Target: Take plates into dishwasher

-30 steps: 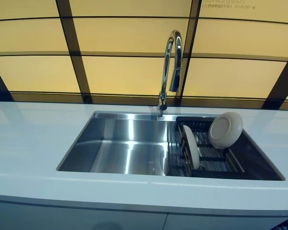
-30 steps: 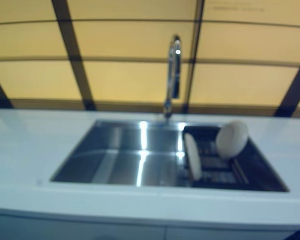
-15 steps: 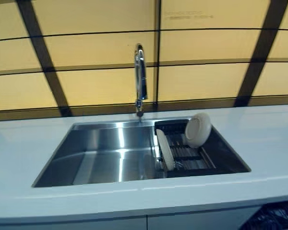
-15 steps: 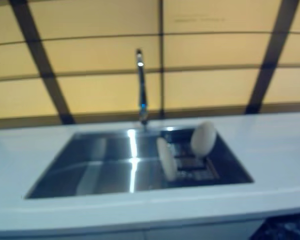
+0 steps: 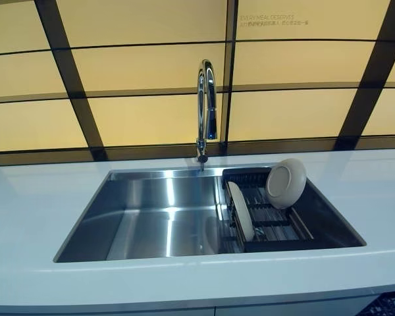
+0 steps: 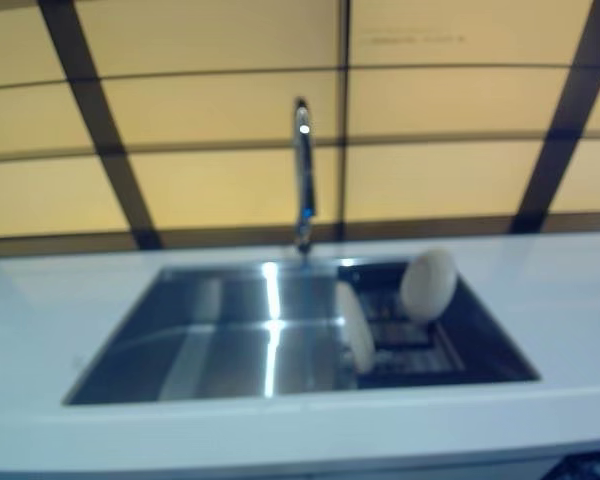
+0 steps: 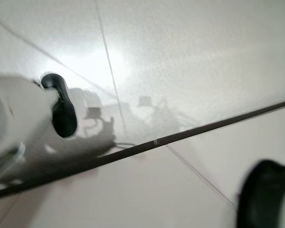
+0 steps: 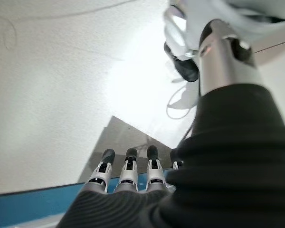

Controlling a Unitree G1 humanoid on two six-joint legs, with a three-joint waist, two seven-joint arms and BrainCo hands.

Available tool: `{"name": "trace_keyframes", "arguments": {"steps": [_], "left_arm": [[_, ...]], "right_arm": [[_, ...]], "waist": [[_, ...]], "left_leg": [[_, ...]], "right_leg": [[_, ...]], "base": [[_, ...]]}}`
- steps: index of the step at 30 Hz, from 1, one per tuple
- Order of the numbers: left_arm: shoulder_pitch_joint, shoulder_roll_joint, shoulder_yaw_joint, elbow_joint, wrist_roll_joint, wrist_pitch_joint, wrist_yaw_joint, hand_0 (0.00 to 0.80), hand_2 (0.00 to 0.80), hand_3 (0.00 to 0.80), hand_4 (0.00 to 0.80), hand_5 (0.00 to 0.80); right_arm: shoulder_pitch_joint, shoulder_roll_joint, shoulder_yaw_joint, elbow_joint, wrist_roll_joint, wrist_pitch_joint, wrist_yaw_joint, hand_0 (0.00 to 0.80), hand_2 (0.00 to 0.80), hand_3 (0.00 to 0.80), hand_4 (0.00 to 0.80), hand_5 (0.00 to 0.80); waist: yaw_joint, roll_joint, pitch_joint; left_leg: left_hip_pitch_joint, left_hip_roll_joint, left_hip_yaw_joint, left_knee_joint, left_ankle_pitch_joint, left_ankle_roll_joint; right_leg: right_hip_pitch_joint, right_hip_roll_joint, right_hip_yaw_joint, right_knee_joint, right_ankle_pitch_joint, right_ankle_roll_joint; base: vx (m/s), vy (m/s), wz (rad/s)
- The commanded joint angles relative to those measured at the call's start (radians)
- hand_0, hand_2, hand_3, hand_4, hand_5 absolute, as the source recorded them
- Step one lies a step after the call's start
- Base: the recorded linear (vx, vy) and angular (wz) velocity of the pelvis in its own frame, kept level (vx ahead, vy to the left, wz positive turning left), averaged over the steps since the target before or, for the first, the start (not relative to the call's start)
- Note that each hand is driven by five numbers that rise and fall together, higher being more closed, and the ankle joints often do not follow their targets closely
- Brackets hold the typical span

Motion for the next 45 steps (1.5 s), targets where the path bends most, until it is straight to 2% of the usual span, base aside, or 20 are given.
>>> {"name": "trace_keyframes", "arguments": {"steps": [1,3,6,8,10,12,14,15,17,18,25,29,32,34,36,39,41,42,44,45], "left_arm": [[-0.068,0.069,-0.018,-0.015,-0.013,0.020,-0.005,0.000,0.000,0.000,0.000,0.000],[-0.086,0.072,-0.021,-0.015,-0.023,0.017,-0.004,0.000,0.000,0.000,0.000,0.000],[-0.115,0.064,-0.028,-0.023,-0.047,-0.001,0.014,0.000,0.000,0.000,0.000,0.000],[-0.131,0.047,-0.027,-0.047,-0.109,0.001,0.020,0.000,0.000,0.000,0.000,0.000],[-0.128,0.025,-0.020,-0.067,-0.121,0.000,0.005,0.000,0.000,0.000,0.000,0.000],[-0.125,0.002,-0.026,-0.066,-0.090,-0.012,-0.005,0.000,0.000,0.000,0.000,0.000],[-0.125,-0.007,-0.037,-0.066,-0.068,-0.017,-0.023,0.000,0.000,0.000,0.000,0.000],[-0.121,-0.011,-0.039,-0.063,-0.055,-0.019,-0.035,0.000,0.000,0.000,0.000,0.000],[-0.111,-0.022,-0.048,-0.051,-0.036,-0.032,-0.022,0.000,0.000,0.000,0.000,0.000],[-0.105,-0.017,-0.056,-0.045,-0.029,-0.033,-0.008,0.000,0.000,0.000,0.000,0.000],[-0.096,0.002,-0.057,-0.008,0.008,-0.032,0.001,0.000,0.000,0.000,0.000,0.000],[-0.081,-0.004,-0.064,-0.004,0.013,-0.031,-0.010,0.000,0.000,0.000,0.000,0.000],[-0.074,-0.010,-0.068,-0.003,0.017,-0.031,-0.014,0.000,0.000,0.000,0.000,0.000],[-0.072,-0.010,-0.071,-0.014,0.025,-0.021,-0.017,0.000,0.000,0.000,0.000,0.000],[-0.074,0.021,-0.061,-0.042,0.038,0.010,-0.038,0.000,0.000,0.000,0.000,0.000],[-0.082,0.031,-0.064,-0.050,0.049,0.025,-0.035,0.000,0.000,0.000,0.000,0.000],[-0.074,0.034,-0.062,-0.061,0.053,0.026,-0.033,0.000,0.000,0.000,0.000,0.000],[-0.064,0.037,-0.057,-0.071,0.057,0.025,-0.033,0.000,0.000,0.000,0.000,0.000],[-0.049,0.044,-0.052,-0.086,0.061,0.022,-0.034,0.000,0.000,0.000,0.000,0.000],[-0.030,0.061,-0.046,-0.104,0.049,0.020,-0.034,0.000,0.000,0.000,0.000,0.000]], "right_arm": [[-0.072,0.004,0.010,-0.010,-0.052,-0.015,0.060,0.000,0.000,0.000,0.000,0.000],[-0.075,0.007,0.018,-0.006,-0.055,-0.021,0.054,0.000,0.000,0.000,0.000,0.000],[-0.100,0.002,0.055,-0.019,-0.036,-0.051,0.052,0.000,0.000,0.000,0.000,0.000],[-0.122,-0.011,0.083,-0.037,0.000,-0.041,0.057,0.000,0.000,0.000,0.000,0.000],[-0.124,-0.023,0.090,-0.041,-0.011,-0.053,0.073,0.000,0.000,0.000,0.000,0.000],[-0.110,-0.030,0.078,-0.043,-0.031,-0.064,0.094,0.000,0.000,0.000,0.000,0.000],[-0.102,-0.038,0.084,-0.037,-0.027,-0.080,0.150,0.000,0.000,0.000,0.000,0.000],[-0.099,-0.038,0.082,-0.032,-0.038,-0.093,0.163,0.000,0.000,0.000,0.000,0.000],[-0.089,-0.024,0.089,-0.017,-0.065,-0.136,0.202,0.000,0.000,0.000,0.000,0.000],[-0.085,-0.008,0.101,-0.019,-0.067,-0.131,0.207,0.000,0.000,0.000,0.000,0.000],[-0.086,0.021,0.112,-0.023,-0.017,-0.134,0.224,0.000,0.000,0.000,0.000,0.000],[-0.085,0.029,0.110,-0.026,-0.011,-0.185,0.265,0.000,0.000,0.000,0.000,0.000],[-0.087,0.033,0.125,-0.043,-0.015,-0.274,0.317,0.000,0.000,0.000,0.000,0.000],[-0.092,0.034,0.140,-0.077,0.017,-0.400,0.335,0.000,0.000,0.000,0.000,0.000],[-0.097,-0.022,0.119,-0.124,0.036,-0.488,0.445,0.000,0.000,0.000,0.000,0.000],[-0.121,-0.049,0.162,-0.248,0.109,-0.474,0.514,0.000,0.000,0.000,0.000,0.000],[-0.120,-0.059,0.179,-0.366,0.148,-0.432,0.549,0.000,0.000,0.000,0.000,0.000],[-0.115,-0.071,0.184,-0.450,0.143,-0.363,0.554,0.000,0.000,0.000,0.000,0.000],[-0.104,-0.096,0.193,-0.571,0.190,-0.305,0.592,0.000,0.000,0.000,0.000,0.000],[-0.083,-0.161,0.195,-0.776,0.286,-0.205,0.667,0.000,0.000,0.000,0.000,0.000]], "waist": [[0.008,-0.019,0.043],[0.009,-0.019,0.044],[0.037,-0.046,0.068],[0.041,-0.045,0.095],[0.049,-0.042,0.105],[0.041,-0.048,0.104],[0.025,-0.072,0.097],[0.022,-0.075,0.089],[0.009,-0.054,0.069],[0.013,-0.051,0.058],[0.022,-0.048,0.029],[0.021,-0.042,0.025],[0.024,-0.039,0.024],[0.026,-0.038,0.024],[0.026,-0.049,0.025],[0.032,-0.060,0.029],[0.030,-0.063,0.031],[0.027,-0.065,0.034],[0.023,-0.069,0.037],[0.012,-0.076,0.042]], "left_leg": [[0.015,0.025,-0.021,-0.044,-0.005,0.018],[0.005,0.037,-0.029,-0.031,-0.007,0.014],[-0.081,0.076,-0.019,0.066,-0.008,-0.029],[-0.110,0.123,-0.018,0.056,0.042,-0.072],[-0.131,0.136,-0.033,0.019,0.083,-0.094],[-0.137,0.119,-0.034,0.041,0.074,-0.088],[-0.136,0.072,-0.014,0.164,-0.020,-0.061],[-0.120,0.055,-0.006,0.154,-0.039,-0.050],[-0.048,0.068,0.033,0.032,0.000,-0.050],[-0.026,0.064,0.014,-0.014,0.015,-0.048],[0.026,0.055,0.011,-0.099,0.028,-0.044],[0.036,0.054,0.019,-0.102,0.022,-0.040],[0.041,0.052,0.019,-0.101,0.018,-0.039],[0.043,0.051,0.019,-0.100,0.016,-0.038],[0.046,0.054,0.031,-0.095,0.013,-0.037],[0.050,0.052,0.033,-0.093,0.010,-0.035],[0.050,0.052,0.035,-0.095,0.011,-0.032],[0.049,0.052,0.038,-0.096,0.013,-0.031],[0.049,0.052,0.044,-0.097,0.014,-0.031],[0.052,0.054,0.054,-0.100,0.014,-0.031]], "right_leg": [[0.030,-0.157,0.098,0.062,0.033,0.192],[0.032,-0.161,0.103,0.061,0.012,0.196],[0.052,-0.163,0.052,-0.016,0.011,0.188],[0.055,-0.130,0.051,-0.051,0.014,0.174],[0.074,-0.104,0.048,-0.084,0.014,0.163],[0.082,-0.095,0.030,-0.100,0.018,0.150],[0.070,-0.118,0.019,-0.097,0.021,0.139],[0.065,-0.121,0.011,-0.093,0.023,0.141],[0.066,-0.106,-0.012,-0.082,0.023,0.147],[0.074,-0.100,-0.009,-0.086,0.026,0.154],[0.101,-0.108,-0.027,-0.116,0.036,0.173],[0.108,-0.113,-0.026,-0.120,0.034,0.174],[0.113,-0.117,-0.027,-0.123,0.034,0.175],[0.114,-0.120,-0.025,-0.121,0.034,0.178],[0.113,-0.121,-0.019,-0.115,0.037,0.188],[0.114,-0.124,-0.021,-0.114,0.039,0.192],[0.112,-0.124,-0.019,-0.113,0.041,0.193],[0.110,-0.124,-0.017,-0.113,0.043,0.193],[0.108,-0.124,-0.014,-0.114,0.046,0.196],[0.104,-0.123,-0.008,-0.112,0.050,0.199]], "base": [[-0.131,-0.208,0.15],[-0.124,-0.239,0.16],[-0.215,-0.359,0.16],[-0.240,-0.299,0.15],[-0.141,-0.180,0.25],[-0.117,-0.119,0.20],[-0.137,-0.047,0.40],[-0.053,0.041,0.54],[0.045,0.069,0.18],[0.060,0.025,0.02],[0.030,0.015,0.26],[-0.009,0.047,0.01],[-0.009,0.040,0.00],[-0.007,0.036,-0.01],[-0.003,-0.008,-0.03],[-0.015,-0.010,-0.05],[-0.033,0.005,-0.01],[-0.042,0.006,0.00],[-0.047,0.006,0.00],[-0.061,0.011,0.02]]}}
